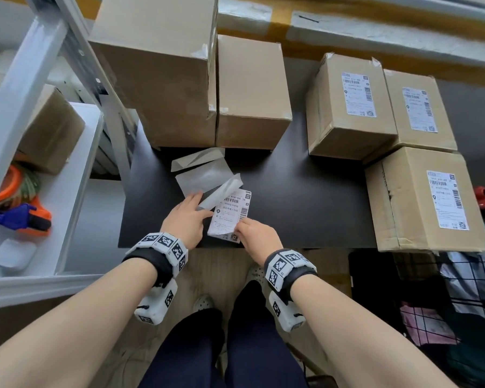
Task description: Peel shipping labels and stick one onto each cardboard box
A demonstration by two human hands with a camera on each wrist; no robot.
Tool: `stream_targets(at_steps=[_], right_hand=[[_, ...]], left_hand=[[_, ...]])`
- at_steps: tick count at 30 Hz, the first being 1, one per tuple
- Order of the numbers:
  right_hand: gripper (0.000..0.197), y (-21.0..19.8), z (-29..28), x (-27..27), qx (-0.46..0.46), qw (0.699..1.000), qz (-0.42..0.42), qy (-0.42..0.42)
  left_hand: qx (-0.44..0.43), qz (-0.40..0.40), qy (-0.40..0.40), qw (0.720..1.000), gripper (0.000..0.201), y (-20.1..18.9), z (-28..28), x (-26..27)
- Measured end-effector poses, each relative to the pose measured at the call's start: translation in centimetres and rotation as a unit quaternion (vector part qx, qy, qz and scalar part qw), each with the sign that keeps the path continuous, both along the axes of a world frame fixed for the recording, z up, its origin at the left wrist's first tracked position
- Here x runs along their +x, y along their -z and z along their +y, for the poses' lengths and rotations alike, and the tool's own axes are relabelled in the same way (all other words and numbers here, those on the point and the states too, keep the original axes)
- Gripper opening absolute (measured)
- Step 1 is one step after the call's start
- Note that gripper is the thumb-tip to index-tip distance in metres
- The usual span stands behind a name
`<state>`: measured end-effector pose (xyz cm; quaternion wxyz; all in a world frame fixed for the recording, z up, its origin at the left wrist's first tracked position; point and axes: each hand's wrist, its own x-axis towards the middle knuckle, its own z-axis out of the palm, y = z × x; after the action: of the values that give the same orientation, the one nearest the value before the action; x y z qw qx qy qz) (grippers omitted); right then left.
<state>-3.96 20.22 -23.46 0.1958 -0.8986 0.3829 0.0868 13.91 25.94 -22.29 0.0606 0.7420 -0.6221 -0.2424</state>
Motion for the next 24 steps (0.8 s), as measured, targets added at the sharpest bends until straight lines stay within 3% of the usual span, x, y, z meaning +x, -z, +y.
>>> stream_targets(at_steps=[4, 9, 14, 20, 24], right_hand=[[0.011, -1.9, -0.9, 0.6, 0.031, 0.997, -0.022, 0.074], [0.021, -3.0, -2.1, 1.0, 0.1, 0.982, -0.055, 0.149], [0.018, -4.1, -2.6, 1.0, 0.083, 0.973, -0.109, 0.187], [0.014, -8.1, -4.4, 0.9, 0.049, 0.956, -0.171, 0.233], [0.009, -10.2, -5.8, 0.9, 0.03, 0.946, -0.215, 0.239]], left_hand=[[-0.002, -0.004, -0.049, 0.999, 0.039, -0.8, -0.1, -0.3], [0.013, 0.02, -0.101, 0.995, 0.037, -2.0, -0.5, -0.5], [0.006, 0.069, -0.169, 0.983, 0.029, -3.4, -1.1, -0.4], [0.014, 0.153, -0.123, 0.981, 0.026, -6.3, -3.4, -1.3], [-0.027, 0.258, -0.116, 0.959, 0.027, -8.4, -5.7, -2.6]])
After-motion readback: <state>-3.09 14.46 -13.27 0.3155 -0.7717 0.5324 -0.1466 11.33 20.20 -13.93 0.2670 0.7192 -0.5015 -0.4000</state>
